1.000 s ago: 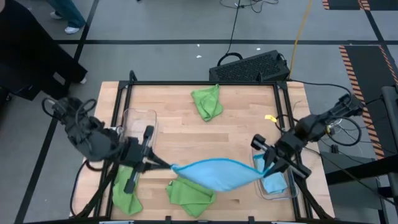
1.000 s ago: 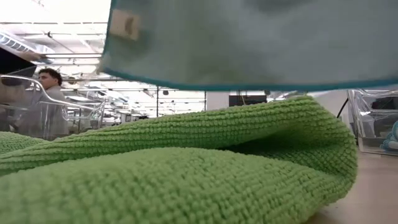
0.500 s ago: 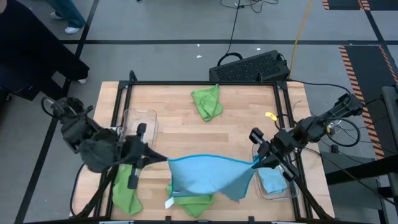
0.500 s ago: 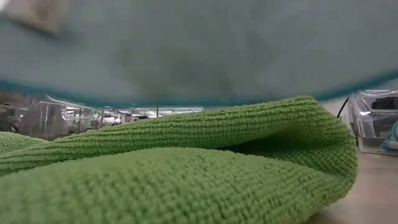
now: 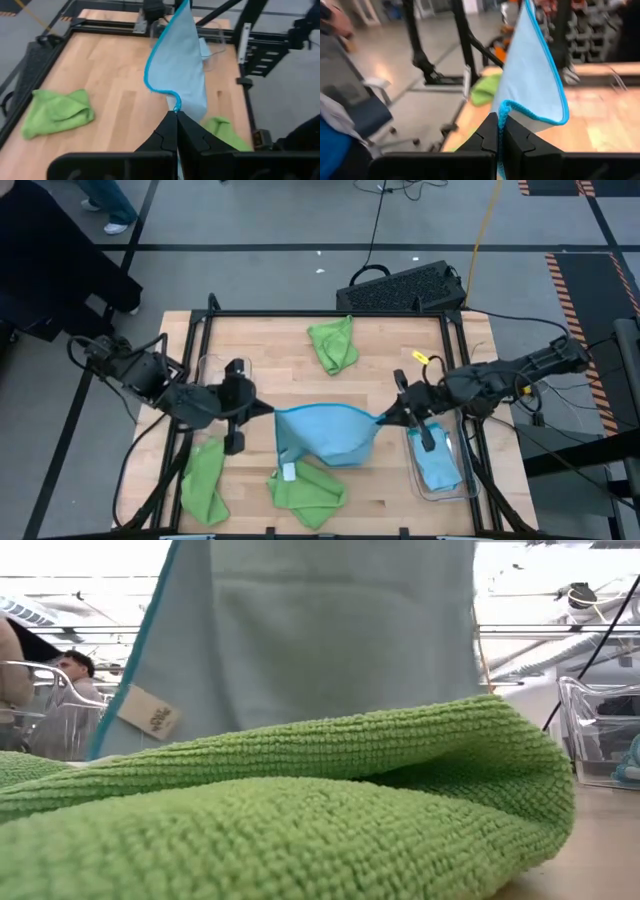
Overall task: Sort microfiber towel by color & place in baskets
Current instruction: Fold the blue microfiber towel
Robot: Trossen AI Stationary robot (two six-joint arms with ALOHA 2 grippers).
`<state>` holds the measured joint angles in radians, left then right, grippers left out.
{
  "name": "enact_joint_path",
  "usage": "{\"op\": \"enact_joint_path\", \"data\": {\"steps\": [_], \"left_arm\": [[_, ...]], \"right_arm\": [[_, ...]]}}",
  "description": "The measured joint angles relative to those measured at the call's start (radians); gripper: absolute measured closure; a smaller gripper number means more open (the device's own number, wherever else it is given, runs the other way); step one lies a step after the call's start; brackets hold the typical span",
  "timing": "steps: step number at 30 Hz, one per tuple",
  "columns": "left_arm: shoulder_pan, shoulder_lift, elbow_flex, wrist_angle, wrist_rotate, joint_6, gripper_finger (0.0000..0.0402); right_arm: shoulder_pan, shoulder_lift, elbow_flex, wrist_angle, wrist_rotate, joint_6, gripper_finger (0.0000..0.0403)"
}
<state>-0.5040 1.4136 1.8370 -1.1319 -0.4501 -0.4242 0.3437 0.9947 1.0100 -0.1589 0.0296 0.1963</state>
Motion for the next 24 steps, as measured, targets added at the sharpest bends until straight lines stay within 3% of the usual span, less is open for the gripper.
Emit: {"op": "enact_joint_path", "data": {"steps": [11, 24], "left_arm": [[0.146, 0.005, -0.140, -0.013, 0.009, -0.023, 0.0401], [0.282, 0.005, -0.248, -0.033, 0.009, 0.010, 0.0400]], "right_arm": [[-0.125, -0.043, 0.000, -0.252, 0.001, -0.082, 0.0403], [-0.276, -0.052, 0.000, -0.280, 0.004, -0.191, 0.0403]]}}
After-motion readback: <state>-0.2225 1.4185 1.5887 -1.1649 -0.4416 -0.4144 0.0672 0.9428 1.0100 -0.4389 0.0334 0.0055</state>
